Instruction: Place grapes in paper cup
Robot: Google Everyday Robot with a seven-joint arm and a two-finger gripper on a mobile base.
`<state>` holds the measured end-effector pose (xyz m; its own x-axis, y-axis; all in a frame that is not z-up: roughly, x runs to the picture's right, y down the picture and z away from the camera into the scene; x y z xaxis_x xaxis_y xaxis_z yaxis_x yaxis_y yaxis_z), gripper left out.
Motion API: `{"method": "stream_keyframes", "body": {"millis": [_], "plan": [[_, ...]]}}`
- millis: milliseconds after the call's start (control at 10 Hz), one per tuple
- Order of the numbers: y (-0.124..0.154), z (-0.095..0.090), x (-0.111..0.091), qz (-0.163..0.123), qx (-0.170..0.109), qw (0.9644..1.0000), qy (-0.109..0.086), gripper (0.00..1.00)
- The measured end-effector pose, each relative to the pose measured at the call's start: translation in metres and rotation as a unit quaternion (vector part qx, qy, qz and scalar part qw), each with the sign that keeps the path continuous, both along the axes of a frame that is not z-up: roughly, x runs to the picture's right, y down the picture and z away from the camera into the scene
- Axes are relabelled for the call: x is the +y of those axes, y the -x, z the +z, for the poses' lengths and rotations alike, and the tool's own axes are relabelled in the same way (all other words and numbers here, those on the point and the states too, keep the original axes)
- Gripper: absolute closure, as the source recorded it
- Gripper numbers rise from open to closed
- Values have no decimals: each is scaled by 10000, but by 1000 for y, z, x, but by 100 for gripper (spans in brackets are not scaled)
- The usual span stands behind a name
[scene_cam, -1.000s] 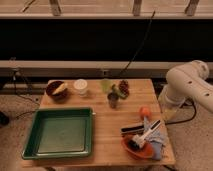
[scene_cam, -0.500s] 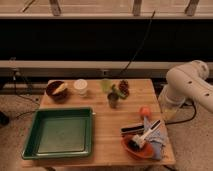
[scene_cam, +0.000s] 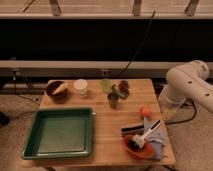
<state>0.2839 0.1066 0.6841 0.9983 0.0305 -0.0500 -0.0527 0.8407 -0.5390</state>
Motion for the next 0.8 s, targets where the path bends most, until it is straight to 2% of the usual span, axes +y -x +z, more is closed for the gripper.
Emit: {"method": "stream_keyframes", "body": {"millis": [200, 400, 500, 800], "plan": [[0, 1, -1, 13, 0, 10000, 1, 35], [10, 18, -6, 118, -50, 9999, 99, 35], [17, 30, -11, 178, -94, 9997, 139, 35], [43, 87, -39, 506, -251, 9980, 290, 35]]}}
